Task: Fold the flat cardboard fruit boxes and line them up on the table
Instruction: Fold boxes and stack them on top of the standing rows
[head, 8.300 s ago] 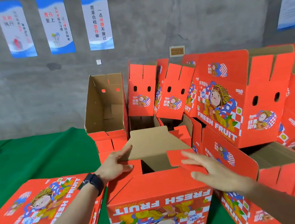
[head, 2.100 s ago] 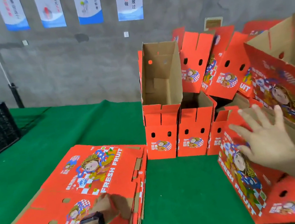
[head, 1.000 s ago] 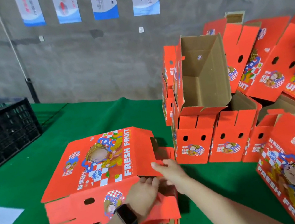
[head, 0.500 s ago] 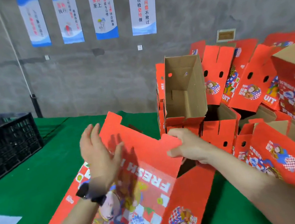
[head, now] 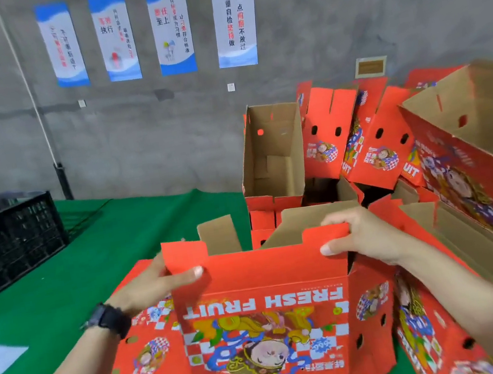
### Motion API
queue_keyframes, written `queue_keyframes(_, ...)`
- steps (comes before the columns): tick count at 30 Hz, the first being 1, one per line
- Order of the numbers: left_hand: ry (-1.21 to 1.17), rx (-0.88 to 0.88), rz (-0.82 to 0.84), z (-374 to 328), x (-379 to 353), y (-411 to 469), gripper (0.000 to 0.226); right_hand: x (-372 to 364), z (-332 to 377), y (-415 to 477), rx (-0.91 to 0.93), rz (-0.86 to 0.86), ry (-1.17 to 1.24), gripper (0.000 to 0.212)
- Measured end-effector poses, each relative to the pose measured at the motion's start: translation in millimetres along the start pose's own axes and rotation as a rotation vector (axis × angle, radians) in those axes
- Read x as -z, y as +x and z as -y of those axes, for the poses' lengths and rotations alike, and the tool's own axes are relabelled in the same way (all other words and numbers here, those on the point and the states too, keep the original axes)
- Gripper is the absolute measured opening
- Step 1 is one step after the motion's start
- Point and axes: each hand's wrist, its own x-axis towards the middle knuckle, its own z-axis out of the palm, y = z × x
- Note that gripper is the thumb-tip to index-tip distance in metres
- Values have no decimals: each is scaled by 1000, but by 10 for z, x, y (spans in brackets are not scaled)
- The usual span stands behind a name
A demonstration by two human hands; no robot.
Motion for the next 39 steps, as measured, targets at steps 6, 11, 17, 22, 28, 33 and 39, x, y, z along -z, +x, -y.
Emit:
queue_keyframes(6, 238, 156, 176, -196, -165, -203, 100, -30, -286, -263, -131, -108, 0, 21)
queue_keyframes(11, 42, 391, 166, -233, -176, -338, 111, -188, -267, -393, -1, -287, -257, 28)
queue_keyframes(17, -284, 341, -365, -133, -459, -204, 75, -270, -82, -451, 52, -650, -94, 31)
queue_keyframes(22, -379, 303, -567, -197, -778, -219, 54, -282, -141, -596, -25, -756, -359, 57)
queue_keyframes(28, -56, 232, -673, -299, -1206, -365, 42, -112, -304, -798, -113, -683, -690, 60)
queue_keyframes(33, 328, 129, -684, -364, -1428, -489, 34, -153, -557, -1052, -153, -606, -870, 32)
queue_keyframes(39, 498, 64, -605, -401, -1389, -594, 31, -239, -660, -1109, -115, -712, -528, 85)
